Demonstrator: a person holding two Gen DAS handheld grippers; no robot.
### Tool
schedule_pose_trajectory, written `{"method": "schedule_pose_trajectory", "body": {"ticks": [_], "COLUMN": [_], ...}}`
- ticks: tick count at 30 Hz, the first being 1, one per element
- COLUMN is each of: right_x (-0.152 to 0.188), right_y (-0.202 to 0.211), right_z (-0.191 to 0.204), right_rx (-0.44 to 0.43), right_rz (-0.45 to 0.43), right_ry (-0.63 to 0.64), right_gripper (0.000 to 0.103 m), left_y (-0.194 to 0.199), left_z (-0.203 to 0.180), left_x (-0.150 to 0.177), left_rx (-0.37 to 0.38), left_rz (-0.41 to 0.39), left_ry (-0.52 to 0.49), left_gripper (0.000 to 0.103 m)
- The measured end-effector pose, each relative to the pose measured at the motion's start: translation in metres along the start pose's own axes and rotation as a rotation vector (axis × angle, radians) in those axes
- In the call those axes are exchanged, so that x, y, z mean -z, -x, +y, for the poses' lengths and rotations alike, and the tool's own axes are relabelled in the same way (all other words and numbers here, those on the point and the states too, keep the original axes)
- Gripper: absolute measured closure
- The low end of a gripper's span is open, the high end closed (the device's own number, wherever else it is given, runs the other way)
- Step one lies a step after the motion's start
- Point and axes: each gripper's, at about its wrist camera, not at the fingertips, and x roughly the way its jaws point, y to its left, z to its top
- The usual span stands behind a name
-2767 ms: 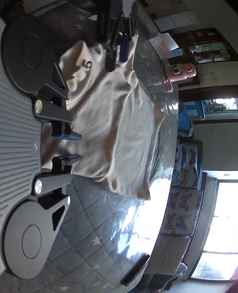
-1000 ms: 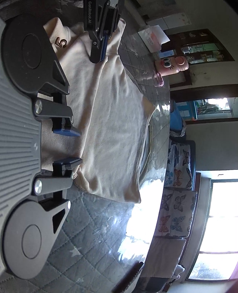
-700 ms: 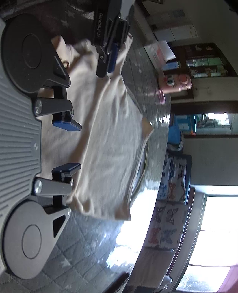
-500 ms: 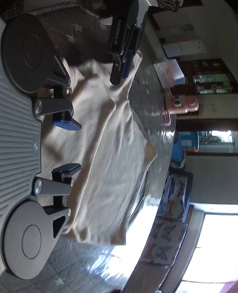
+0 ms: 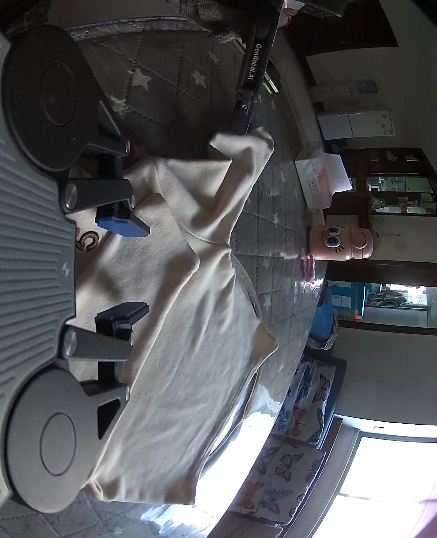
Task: Fold clothes
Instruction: 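Grasp the other sleeve with the left gripper and lift it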
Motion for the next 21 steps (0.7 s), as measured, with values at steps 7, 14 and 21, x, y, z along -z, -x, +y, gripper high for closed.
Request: {"method": "schedule_pose_trajectory", "body": {"ticks": [7,14,21], "right_x": [0.001,0.001,0.002], "right_y": [-0.001,-0.002,-0.003], "right_z": [0.001,-0.001,-0.003], "right_rx": [0.001,-0.002,-0.007], "right_rz": [0.006,0.006,0.005], "right_ry": [-0.008,-0.015,-0.029], "right_gripper": [0.058,0.055,0.053], "left_y": [-0.012,-0.021,-0.022], "left_z": [0.016,0.021,0.017], "left_x": [-0.013,-0.024,-0.041], "left_rx": [-0.041,-0.048,-0.105], "left_rz": [-0.018,-0.049,-0.121], "left_ry": [0.048,0.03,-0.066], "left_gripper": [0.057,0.088,0.1]}}
